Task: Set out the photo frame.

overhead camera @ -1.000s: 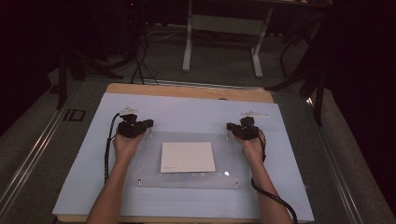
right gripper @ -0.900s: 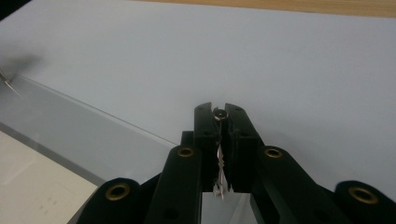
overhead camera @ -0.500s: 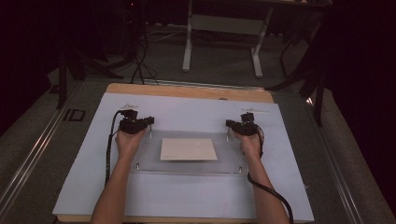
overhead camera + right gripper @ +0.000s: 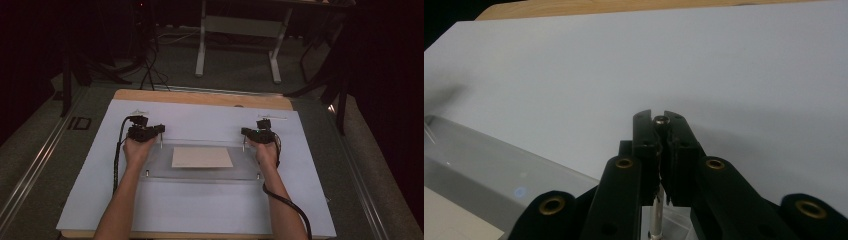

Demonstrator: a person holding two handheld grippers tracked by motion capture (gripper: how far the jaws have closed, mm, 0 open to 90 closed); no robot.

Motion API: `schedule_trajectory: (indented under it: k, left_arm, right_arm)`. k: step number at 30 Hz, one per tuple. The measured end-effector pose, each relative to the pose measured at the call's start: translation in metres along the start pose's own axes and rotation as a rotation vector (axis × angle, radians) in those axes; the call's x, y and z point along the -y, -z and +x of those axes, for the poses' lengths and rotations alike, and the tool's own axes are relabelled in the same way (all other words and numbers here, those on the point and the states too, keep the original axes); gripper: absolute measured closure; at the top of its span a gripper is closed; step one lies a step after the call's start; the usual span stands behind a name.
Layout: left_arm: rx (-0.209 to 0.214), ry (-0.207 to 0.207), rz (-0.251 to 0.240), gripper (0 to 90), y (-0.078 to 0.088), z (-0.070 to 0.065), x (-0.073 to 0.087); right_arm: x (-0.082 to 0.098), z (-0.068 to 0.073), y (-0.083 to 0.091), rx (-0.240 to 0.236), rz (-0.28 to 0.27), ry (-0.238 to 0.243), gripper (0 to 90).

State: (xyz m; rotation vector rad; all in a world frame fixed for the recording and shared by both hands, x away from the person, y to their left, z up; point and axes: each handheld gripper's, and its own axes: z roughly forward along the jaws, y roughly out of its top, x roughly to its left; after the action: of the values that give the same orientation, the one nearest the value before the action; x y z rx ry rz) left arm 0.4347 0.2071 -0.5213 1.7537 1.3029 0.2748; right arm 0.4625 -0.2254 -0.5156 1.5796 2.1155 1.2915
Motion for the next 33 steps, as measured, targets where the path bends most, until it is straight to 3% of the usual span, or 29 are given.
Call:
schedule_trajectory:
  k: [2, 6, 8, 15, 24, 29, 33]
  left_arm:
    - [0.000, 0.000, 0.000, 83.3, 0.000, 0.000, 0.000]
    - [-0.012, -0.057, -0.021, 79.8, 0.014, 0.000, -0.002]
    - [-0.012, -0.057, -0.021, 79.1, 0.014, 0.000, -0.002]
    - [-0.001, -0.114, -0.067, 76.7, 0.035, 0.002, 0.001]
    - [0.018, -0.137, -0.100, 71.9, 0.048, 0.002, 0.008]
    - [0.005, -0.193, -0.090, 67.3, 0.056, -0.003, 0.015]
    - [-0.001, -0.214, -0.092, 65.3, 0.062, -0.004, 0.022]
  right_arm:
    - [0.000, 0.000, 0.000, 0.001, 0.001, -0.003, 85.7]
    - [-0.001, -0.001, -0.003, 0.005, -0.003, -0.027, 85.7]
    - [-0.001, -0.001, -0.003, 0.003, -0.002, -0.029, 85.7]
    - [-0.001, -0.001, -0.003, 0.005, 0.003, -0.035, 85.6]
    - [-0.002, -0.002, -0.004, 0.001, 0.004, -0.038, 85.5]
    - [-0.002, -0.002, -0.004, -0.008, 0.004, -0.043, 85.4]
    - [-0.002, -0.002, -0.004, -0.007, 0.007, -0.050, 85.3]
